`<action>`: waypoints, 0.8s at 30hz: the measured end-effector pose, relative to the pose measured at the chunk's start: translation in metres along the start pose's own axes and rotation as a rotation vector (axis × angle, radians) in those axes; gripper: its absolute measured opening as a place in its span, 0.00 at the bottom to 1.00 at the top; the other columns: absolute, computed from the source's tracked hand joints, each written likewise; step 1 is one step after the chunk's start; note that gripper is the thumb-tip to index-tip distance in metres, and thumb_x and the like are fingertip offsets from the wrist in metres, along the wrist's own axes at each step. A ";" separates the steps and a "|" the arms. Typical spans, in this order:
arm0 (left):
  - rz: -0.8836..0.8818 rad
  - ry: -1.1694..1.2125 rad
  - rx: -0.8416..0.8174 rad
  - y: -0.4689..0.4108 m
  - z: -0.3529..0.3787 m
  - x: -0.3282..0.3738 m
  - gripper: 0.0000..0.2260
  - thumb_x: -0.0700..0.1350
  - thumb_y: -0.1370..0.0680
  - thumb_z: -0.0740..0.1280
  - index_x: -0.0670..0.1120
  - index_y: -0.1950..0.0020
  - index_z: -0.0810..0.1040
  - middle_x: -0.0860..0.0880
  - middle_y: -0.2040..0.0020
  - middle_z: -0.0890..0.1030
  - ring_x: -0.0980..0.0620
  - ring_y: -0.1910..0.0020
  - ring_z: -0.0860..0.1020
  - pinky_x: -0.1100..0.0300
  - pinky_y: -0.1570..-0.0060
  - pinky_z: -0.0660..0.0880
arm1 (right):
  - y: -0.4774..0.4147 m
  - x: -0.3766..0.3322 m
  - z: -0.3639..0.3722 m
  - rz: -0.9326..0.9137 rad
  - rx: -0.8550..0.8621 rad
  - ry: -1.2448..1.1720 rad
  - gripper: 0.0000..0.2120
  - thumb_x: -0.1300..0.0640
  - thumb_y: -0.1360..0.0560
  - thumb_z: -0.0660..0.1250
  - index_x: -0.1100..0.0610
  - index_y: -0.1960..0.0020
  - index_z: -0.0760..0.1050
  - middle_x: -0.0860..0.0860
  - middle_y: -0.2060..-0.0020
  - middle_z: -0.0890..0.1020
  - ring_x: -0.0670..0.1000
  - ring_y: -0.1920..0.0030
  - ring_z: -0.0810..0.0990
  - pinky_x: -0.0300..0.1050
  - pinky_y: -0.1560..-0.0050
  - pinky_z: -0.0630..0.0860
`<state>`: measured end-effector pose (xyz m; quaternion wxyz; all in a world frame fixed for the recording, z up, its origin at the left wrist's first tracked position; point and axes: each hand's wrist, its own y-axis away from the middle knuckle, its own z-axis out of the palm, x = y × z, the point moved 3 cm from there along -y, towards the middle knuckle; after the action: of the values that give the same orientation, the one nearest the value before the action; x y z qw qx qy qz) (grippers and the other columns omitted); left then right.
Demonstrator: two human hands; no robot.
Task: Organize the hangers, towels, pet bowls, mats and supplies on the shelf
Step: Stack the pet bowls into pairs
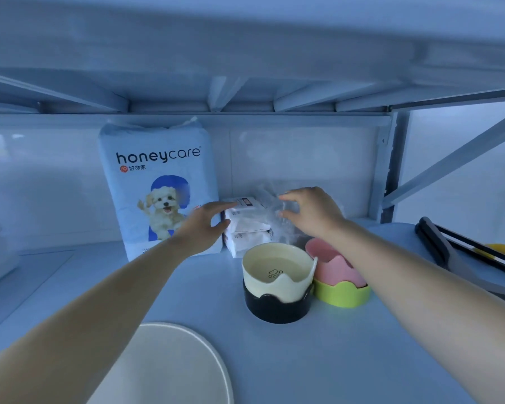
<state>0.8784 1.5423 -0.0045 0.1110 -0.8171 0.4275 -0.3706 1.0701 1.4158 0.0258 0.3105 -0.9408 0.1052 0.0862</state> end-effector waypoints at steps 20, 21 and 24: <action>-0.394 -0.296 0.131 0.064 -0.082 -0.126 0.30 0.46 0.22 0.62 0.49 0.23 0.52 0.48 0.23 0.55 0.47 0.28 0.62 0.54 0.37 0.66 | -0.001 -0.037 0.027 0.115 -0.057 0.173 0.16 0.49 0.23 0.60 0.53 0.40 0.76 0.52 0.41 0.79 0.55 0.40 0.75 0.46 0.47 0.73; -0.398 -0.298 0.123 0.064 -0.081 -0.127 0.31 0.46 0.22 0.62 0.50 0.23 0.50 0.48 0.23 0.53 0.47 0.28 0.61 0.54 0.36 0.65 | 0.000 -0.040 0.027 0.092 -0.042 0.175 0.15 0.49 0.23 0.59 0.51 0.39 0.76 0.51 0.40 0.79 0.55 0.40 0.75 0.46 0.47 0.72; -0.418 -0.300 0.106 0.063 -0.079 -0.128 0.32 0.46 0.22 0.62 0.51 0.23 0.48 0.48 0.23 0.50 0.47 0.27 0.60 0.54 0.36 0.65 | 0.000 -0.063 0.027 0.002 -0.005 0.188 0.15 0.50 0.22 0.58 0.50 0.37 0.75 0.49 0.41 0.79 0.53 0.40 0.75 0.44 0.49 0.72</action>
<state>0.7381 1.6145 -0.0464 0.1369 -0.9265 0.2079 -0.2821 1.0066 1.4410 0.0187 0.2967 -0.9454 0.1348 -0.0020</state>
